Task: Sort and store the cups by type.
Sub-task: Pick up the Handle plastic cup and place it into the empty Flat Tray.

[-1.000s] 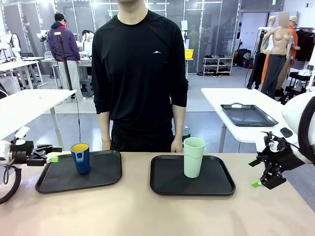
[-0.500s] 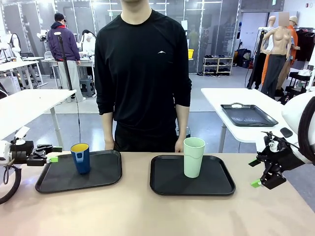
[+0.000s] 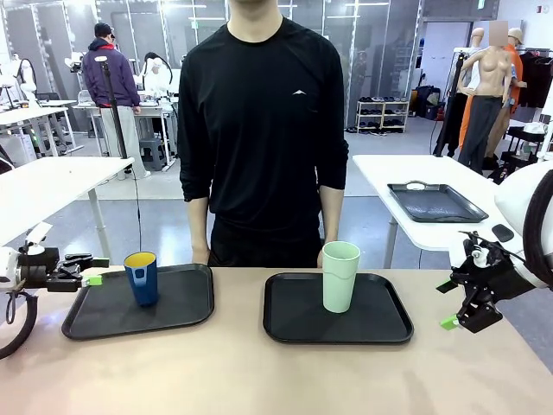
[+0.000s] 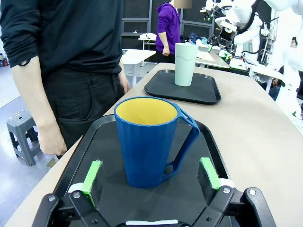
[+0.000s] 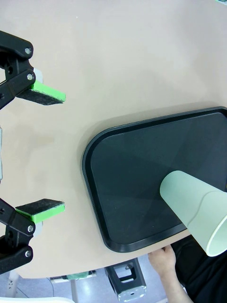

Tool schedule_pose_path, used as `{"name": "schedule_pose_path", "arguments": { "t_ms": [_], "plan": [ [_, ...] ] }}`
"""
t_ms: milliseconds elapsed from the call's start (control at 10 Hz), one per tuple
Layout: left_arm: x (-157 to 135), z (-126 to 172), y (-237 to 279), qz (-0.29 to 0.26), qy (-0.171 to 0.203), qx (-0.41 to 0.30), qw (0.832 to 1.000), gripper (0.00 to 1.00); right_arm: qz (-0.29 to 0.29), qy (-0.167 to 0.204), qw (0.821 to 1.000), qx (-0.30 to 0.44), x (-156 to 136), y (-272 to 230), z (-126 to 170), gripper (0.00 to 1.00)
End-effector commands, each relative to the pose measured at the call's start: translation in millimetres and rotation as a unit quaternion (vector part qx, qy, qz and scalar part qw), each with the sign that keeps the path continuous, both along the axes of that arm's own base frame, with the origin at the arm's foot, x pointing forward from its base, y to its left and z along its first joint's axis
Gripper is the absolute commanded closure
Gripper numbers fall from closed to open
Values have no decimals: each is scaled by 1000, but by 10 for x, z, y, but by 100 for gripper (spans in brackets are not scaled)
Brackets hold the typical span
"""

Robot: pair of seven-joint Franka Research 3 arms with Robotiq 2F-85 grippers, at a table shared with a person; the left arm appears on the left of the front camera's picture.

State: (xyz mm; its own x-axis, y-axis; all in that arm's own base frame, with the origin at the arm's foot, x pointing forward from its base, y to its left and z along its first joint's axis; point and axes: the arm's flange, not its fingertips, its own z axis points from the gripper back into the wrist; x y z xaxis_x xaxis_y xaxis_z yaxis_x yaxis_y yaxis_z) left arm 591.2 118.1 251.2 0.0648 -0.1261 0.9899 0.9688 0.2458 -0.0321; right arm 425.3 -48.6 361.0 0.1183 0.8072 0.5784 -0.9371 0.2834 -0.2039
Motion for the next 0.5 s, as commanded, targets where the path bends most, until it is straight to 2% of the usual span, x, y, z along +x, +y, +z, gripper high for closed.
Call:
{"name": "schedule_pose_path", "arguments": {
  "t_ms": [0,400],
  "plan": [
    [6,11,-5,-1,1,2,1000,0,2,2,1000,-1,6,3,6,0],
    [6,11,-5,-1,1,2,1000,0,2,2,1000,-1,6,3,6,0]
  ]
}}
